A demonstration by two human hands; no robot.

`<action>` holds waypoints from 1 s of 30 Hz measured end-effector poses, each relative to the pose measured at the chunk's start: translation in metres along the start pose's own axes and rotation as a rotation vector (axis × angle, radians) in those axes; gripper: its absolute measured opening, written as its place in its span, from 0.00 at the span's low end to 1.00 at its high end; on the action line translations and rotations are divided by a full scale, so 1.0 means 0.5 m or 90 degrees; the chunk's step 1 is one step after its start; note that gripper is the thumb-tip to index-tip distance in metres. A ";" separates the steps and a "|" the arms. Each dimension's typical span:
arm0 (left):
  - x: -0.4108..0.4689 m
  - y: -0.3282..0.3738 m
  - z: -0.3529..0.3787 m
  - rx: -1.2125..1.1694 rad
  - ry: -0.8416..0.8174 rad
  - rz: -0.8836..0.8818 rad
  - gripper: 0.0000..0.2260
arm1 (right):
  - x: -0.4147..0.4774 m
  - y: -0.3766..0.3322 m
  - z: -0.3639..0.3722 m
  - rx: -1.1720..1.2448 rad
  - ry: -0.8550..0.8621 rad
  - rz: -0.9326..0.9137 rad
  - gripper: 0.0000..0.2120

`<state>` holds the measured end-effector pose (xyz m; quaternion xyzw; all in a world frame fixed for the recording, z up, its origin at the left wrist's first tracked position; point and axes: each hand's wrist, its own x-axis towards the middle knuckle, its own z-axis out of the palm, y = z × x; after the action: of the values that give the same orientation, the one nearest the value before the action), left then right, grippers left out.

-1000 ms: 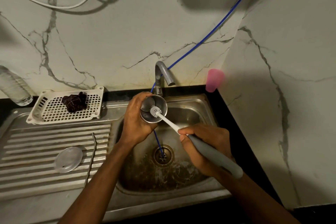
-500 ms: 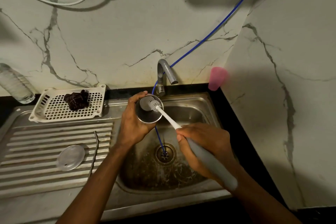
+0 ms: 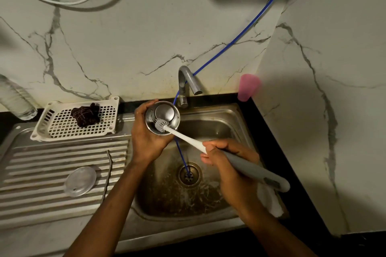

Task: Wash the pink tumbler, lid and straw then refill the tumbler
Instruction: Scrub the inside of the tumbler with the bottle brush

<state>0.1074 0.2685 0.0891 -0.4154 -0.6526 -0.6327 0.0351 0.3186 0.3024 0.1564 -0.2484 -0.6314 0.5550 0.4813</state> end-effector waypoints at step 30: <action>0.004 0.019 0.014 -0.009 -0.055 0.040 0.43 | 0.012 -0.029 0.016 -0.201 -0.022 -0.204 0.11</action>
<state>0.1152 0.2741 0.0966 -0.4627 -0.6359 -0.6172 0.0241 0.3123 0.3000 0.1728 -0.2079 -0.7501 0.3699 0.5073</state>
